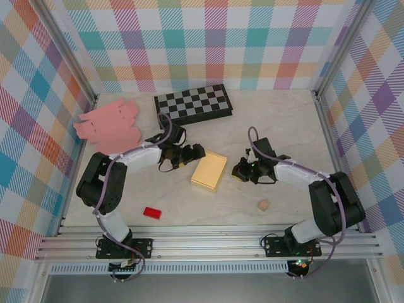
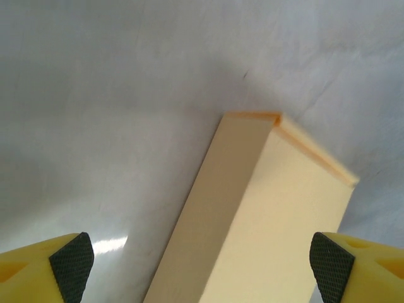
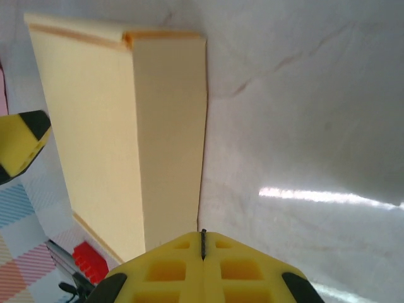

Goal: Fold the paper box

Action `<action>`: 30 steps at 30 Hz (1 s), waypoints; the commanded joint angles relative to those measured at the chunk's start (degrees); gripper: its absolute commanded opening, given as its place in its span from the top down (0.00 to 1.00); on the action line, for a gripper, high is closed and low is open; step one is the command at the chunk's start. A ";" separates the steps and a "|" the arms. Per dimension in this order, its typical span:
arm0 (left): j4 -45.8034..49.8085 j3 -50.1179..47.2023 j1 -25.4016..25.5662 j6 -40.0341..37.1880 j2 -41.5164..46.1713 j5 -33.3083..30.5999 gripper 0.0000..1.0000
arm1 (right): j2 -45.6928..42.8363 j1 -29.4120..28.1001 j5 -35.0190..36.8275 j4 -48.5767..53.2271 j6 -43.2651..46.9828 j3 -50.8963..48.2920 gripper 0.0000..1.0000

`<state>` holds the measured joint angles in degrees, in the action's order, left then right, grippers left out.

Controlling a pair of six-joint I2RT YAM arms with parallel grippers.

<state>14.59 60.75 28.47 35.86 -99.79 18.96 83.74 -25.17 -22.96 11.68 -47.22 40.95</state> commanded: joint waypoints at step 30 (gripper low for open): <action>-11.30 -12.91 11.62 16.65 5.13 -2.63 0.09 | 9.56 -13.97 -3.61 -39.16 -24.96 -9.06 1.00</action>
<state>6.11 49.30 36.99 47.62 -95.04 14.11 93.21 -38.28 -23.59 -17.26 -67.20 31.51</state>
